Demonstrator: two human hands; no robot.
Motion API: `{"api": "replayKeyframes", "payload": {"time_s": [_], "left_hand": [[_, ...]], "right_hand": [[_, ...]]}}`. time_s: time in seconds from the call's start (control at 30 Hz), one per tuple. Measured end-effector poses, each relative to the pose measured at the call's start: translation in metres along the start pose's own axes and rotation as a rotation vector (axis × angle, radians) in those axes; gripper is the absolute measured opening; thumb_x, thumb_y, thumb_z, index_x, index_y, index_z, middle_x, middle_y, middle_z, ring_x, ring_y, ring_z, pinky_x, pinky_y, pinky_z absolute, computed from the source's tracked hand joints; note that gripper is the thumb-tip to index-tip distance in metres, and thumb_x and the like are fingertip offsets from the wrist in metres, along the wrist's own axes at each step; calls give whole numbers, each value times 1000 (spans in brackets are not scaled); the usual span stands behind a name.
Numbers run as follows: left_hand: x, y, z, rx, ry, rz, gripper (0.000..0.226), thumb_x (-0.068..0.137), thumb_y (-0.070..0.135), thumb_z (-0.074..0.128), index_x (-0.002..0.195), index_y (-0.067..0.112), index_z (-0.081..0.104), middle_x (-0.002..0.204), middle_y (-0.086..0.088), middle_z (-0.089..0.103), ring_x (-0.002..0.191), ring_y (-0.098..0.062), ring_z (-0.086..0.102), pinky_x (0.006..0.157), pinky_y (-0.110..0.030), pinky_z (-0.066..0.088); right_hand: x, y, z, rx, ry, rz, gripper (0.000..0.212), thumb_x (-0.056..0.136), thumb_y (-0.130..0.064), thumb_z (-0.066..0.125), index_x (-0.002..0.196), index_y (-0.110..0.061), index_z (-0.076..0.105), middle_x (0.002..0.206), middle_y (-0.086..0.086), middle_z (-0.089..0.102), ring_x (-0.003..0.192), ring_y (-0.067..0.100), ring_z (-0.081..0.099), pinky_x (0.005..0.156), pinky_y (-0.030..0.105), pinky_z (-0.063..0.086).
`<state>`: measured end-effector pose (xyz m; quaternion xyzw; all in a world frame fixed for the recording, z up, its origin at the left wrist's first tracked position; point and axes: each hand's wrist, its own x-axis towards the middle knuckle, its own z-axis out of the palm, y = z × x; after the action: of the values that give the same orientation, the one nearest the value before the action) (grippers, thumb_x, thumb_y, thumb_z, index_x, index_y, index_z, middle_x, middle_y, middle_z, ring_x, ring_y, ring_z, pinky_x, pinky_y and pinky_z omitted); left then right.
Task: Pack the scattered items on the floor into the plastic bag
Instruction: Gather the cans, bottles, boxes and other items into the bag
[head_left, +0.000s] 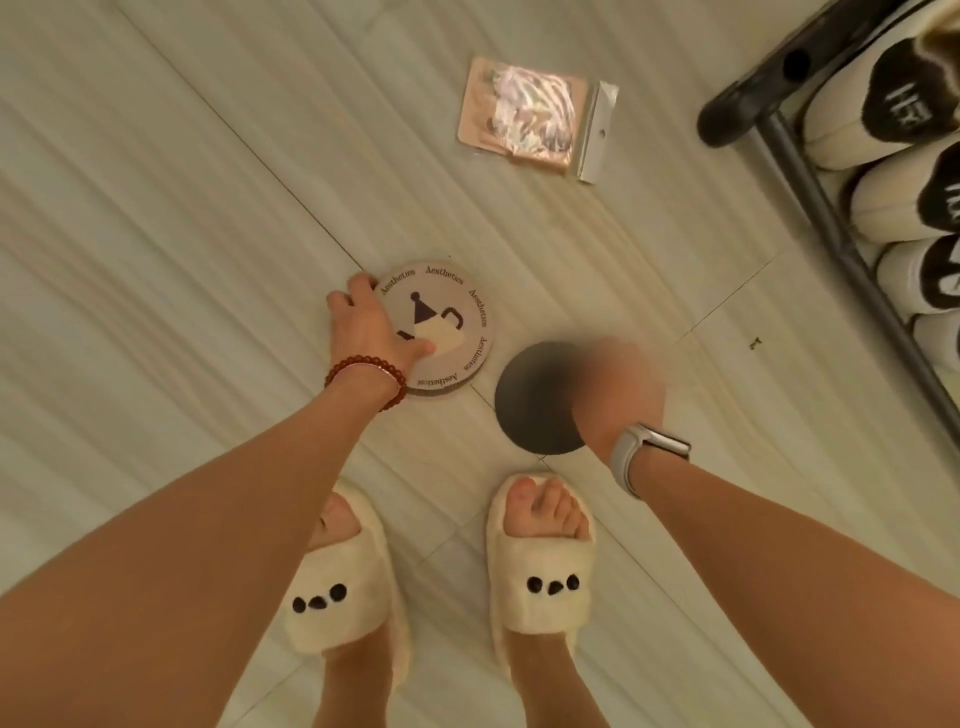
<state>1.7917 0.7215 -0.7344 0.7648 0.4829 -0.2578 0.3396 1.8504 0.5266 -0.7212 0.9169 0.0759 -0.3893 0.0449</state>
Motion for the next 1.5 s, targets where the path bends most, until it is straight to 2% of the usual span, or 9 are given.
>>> {"api": "replayKeyframes", "payload": {"time_s": [0.1,0.23,0.33,0.57,0.87,1.0,1.17,1.33,1.5], "left_hand": [[-7,-9,-19,-46,-117,26,48,78,19,68,118,-2,50,122,-20,54,107,-33,55,75,-31,44],[-61,-15,-46,-237,-145,-40,36,90,19,51,120,0,43,119,-20,56,105,-33,55,78,-31,42],[-117,-21,-79,-428,-29,-134,28,92,19,48,112,0,45,104,-16,58,99,-32,56,75,-28,41],[-249,-70,-214,-732,290,-300,11,90,19,53,89,10,47,70,6,52,68,-15,50,58,-22,38],[-371,-190,-374,-1127,685,-606,18,88,16,55,100,3,54,93,-9,57,87,-22,52,76,-28,40],[-412,-260,-403,-1285,738,-731,22,88,14,55,103,-2,55,105,-19,63,97,-32,58,82,-35,44],[-465,-348,-415,-1408,824,-914,21,88,15,55,102,-1,55,102,-20,63,97,-35,58,79,-36,43],[-488,-419,-409,-1542,849,-1066,19,87,18,56,99,3,57,98,-17,63,95,-35,59,81,-38,48],[-477,-469,-406,-1707,806,-1155,8,85,19,58,89,14,53,100,-19,64,97,-36,61,87,-53,51]], "right_hand": [[-19,-1,-14,82,-91,-62,25,94,-19,42,114,-4,47,116,16,46,107,33,46,80,41,43],[-71,-11,-42,133,-104,-192,18,95,-17,38,105,-5,48,102,13,53,90,28,51,71,37,42],[-117,-23,-70,189,-96,-206,17,94,-18,40,103,-6,49,91,10,55,77,25,52,64,33,40],[-236,-105,-160,289,-129,-334,19,93,-16,42,109,-8,50,86,3,56,75,21,54,64,32,46],[-405,-264,-232,172,-186,-615,17,94,-14,41,107,-10,51,83,0,54,77,21,54,67,34,48],[-472,-331,-224,88,-204,-686,11,94,-11,39,99,-11,49,75,-3,51,66,10,50,52,23,41],[-542,-407,-172,-19,-273,-746,9,93,-9,40,92,-10,49,75,2,51,63,14,49,50,22,36],[-598,-472,-109,-119,-376,-825,17,92,-11,43,105,-8,54,82,4,55,79,25,55,59,27,45],[-627,-544,-45,-187,-443,-860,21,89,-10,44,106,-4,55,89,8,57,88,30,58,81,44,53]]}}
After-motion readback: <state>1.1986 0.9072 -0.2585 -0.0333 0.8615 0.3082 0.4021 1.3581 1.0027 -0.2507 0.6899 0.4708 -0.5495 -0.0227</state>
